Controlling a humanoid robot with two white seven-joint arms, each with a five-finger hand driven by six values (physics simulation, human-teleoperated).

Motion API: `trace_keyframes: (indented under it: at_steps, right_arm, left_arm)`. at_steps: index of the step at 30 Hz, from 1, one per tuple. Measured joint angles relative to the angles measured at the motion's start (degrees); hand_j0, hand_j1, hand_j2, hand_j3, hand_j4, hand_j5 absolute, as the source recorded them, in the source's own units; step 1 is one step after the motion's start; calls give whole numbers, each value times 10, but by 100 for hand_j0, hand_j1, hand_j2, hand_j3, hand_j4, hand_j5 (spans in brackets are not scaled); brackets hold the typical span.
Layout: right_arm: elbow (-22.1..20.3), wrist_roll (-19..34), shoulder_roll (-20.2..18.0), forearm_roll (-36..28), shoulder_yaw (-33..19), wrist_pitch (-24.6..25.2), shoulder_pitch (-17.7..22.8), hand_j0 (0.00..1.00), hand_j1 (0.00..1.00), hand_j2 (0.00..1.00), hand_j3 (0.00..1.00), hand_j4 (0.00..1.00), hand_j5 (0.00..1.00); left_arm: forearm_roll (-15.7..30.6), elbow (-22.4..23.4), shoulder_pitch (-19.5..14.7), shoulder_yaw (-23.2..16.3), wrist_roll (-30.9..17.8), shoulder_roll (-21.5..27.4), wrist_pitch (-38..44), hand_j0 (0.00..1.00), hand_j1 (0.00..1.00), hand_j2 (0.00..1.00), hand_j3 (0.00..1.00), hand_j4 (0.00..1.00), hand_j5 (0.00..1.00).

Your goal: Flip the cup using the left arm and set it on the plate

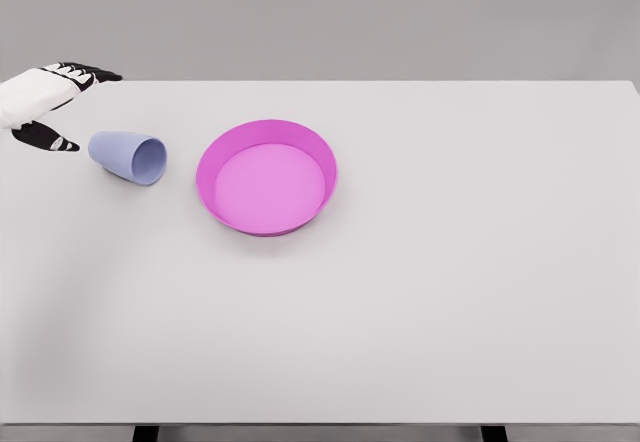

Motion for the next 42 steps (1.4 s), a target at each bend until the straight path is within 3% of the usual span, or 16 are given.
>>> trace_keyframes:
  at_steps: [19,28,35,42]
  right_arm:
    - [0,1,0,0,-1,0,1,100,100,100,100,100,100]
    - [0,1,0,0,-1,0,1,100,100,100,100,100,100]
    - [0,1,0,0,-1,0,1,100,100,100,100,100,100]
    - [0,1,0,0,-1,0,1,100,100,100,100,100,100]
  left_arm:
    - [4,0,1,-1,0,9,0,100,100,100,100,100,100]
    - [4,-7,18,-6,0,8,0,100,100,100,100,100,100]
    - [-2,-5,17,-11,-64,-2,0,100,100,100,100,100,100]
    - [-3,-4,11,-17,-80,-12,0,100,100,100,100,100,100]
